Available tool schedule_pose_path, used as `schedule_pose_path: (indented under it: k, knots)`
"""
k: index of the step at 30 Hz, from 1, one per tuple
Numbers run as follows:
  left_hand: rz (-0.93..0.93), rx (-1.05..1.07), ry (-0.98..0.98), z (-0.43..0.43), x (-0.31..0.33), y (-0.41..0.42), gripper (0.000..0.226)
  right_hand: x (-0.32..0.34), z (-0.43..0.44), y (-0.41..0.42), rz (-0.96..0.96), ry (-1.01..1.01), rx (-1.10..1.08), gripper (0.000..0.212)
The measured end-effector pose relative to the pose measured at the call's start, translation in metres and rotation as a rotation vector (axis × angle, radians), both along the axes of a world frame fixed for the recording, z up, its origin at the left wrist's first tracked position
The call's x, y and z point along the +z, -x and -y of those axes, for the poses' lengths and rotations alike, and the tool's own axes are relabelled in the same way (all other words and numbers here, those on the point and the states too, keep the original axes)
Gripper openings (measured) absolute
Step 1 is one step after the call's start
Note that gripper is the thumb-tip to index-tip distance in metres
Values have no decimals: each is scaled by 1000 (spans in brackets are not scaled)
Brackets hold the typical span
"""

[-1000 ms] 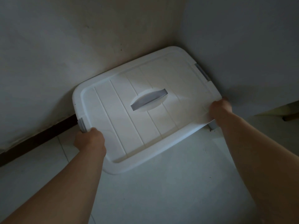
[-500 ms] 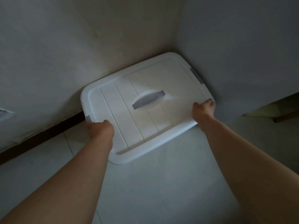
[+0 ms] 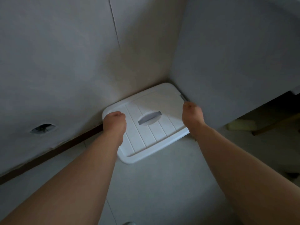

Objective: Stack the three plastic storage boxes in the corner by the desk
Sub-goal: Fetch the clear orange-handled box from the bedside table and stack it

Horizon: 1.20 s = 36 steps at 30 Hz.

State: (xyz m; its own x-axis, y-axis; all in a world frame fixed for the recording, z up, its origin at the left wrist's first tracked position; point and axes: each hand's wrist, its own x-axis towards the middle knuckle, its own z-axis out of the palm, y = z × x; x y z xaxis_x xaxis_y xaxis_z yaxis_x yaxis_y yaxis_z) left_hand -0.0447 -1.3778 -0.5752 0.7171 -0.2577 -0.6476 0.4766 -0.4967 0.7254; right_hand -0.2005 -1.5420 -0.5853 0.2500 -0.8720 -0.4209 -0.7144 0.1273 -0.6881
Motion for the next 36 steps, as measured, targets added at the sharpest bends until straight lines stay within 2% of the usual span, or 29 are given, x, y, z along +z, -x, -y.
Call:
schedule_pose_path:
  k: [4, 9, 19, 25, 31, 36]
  knots:
    - [14, 28, 97, 2, 81, 19, 30, 78, -12, 7, 75, 32, -28, 29]
    - [1, 40, 180, 4, 176, 49, 21, 169, -33, 23, 187, 44, -164, 25]
    - [45, -93, 324, -4, 345, 98, 19, 333, -71, 77, 375, -18, -324, 30]
    - [35, -174, 370, -10, 403, 124, 15, 411, -85, 101, 476, 17, -386, 23]
    - [42, -298, 421, -9, 444, 143, 18, 450, -99, 121, 460, 78, -463, 21]
    - [42, -489, 471, -9, 469, 146, 19, 472, -121, 131, 469, 119, -596, 21]
